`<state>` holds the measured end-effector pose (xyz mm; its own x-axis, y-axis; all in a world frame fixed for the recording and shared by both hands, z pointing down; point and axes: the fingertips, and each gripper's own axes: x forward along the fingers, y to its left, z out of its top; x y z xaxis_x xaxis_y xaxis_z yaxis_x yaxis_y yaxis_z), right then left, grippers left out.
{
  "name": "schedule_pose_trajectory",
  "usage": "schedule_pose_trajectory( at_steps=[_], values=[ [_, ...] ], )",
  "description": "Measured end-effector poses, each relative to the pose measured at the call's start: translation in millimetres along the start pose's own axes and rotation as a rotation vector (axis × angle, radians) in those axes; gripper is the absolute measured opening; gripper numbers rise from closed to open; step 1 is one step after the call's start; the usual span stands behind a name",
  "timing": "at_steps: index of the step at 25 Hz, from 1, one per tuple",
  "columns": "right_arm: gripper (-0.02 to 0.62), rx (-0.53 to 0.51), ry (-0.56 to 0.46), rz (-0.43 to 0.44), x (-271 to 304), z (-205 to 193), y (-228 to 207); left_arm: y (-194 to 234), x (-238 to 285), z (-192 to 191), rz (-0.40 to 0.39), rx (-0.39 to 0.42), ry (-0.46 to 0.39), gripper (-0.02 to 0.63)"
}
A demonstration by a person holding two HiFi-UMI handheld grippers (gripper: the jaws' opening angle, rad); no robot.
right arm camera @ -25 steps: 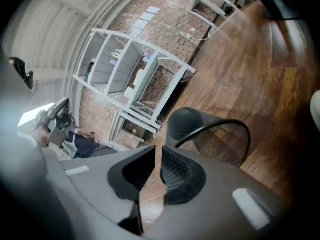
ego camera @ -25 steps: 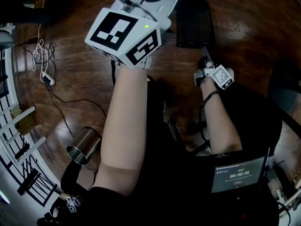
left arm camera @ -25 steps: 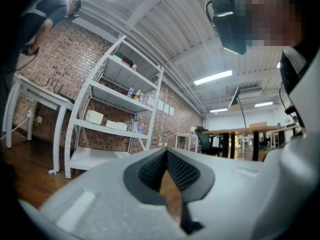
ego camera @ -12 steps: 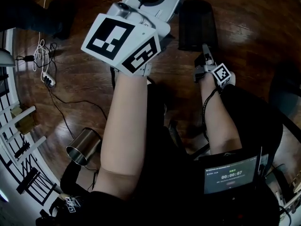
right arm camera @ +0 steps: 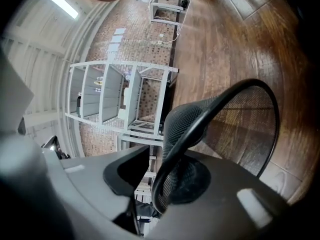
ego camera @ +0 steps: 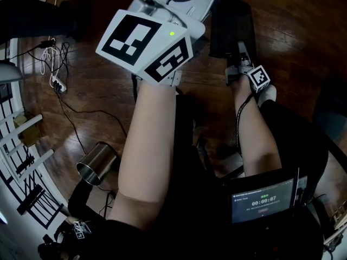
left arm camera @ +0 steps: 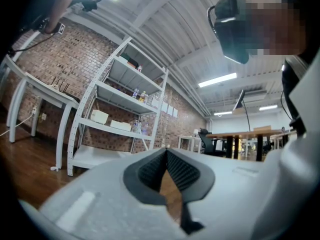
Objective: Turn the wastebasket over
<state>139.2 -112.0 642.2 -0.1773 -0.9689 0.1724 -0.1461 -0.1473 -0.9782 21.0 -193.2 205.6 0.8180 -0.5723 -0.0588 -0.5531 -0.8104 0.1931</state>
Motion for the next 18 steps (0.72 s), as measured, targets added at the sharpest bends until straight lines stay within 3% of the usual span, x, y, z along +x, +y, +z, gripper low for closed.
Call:
schedule_pose_trajectory(
  at_steps=[11,15,18],
  values=[
    [0.038,-0.004,-0.019,0.017,17,5,-10,0,6,-4,0.0,-0.005,0.007,0.0],
    [0.02,-0.037,-0.014,0.023,19,11,0,-2,7,-1,-0.003,-0.005,0.005,0.0],
    [0.02,-0.003,-0.009,0.033,22,10,14,-3,9,-2,-0.005,-0.003,0.006,0.0]
  ],
)
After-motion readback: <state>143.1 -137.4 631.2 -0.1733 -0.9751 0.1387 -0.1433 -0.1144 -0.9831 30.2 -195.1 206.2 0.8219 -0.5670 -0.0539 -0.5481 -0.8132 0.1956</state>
